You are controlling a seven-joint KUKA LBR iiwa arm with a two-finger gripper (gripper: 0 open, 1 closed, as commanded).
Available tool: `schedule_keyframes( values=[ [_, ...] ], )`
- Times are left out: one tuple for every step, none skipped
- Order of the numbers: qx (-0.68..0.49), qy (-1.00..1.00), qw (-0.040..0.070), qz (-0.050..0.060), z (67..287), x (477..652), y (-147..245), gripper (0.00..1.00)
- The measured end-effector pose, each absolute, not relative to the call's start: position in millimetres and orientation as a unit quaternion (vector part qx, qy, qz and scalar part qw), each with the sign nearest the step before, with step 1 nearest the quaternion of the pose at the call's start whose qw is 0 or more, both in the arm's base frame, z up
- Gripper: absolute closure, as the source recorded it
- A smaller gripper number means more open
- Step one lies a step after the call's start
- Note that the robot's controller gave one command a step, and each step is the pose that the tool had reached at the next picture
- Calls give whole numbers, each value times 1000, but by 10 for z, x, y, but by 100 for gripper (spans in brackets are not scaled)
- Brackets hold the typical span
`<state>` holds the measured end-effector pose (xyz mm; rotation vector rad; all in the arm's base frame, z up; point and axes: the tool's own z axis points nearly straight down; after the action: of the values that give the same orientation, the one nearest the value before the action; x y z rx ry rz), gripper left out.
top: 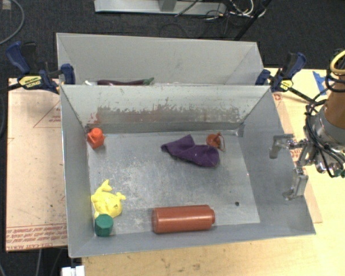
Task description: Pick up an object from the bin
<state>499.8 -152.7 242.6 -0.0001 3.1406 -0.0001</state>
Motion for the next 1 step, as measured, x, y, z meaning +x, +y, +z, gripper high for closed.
schedule_keyframes(
  values=[
    [0,1000,4,-1,1811,5530,-1464,0]
  ],
)
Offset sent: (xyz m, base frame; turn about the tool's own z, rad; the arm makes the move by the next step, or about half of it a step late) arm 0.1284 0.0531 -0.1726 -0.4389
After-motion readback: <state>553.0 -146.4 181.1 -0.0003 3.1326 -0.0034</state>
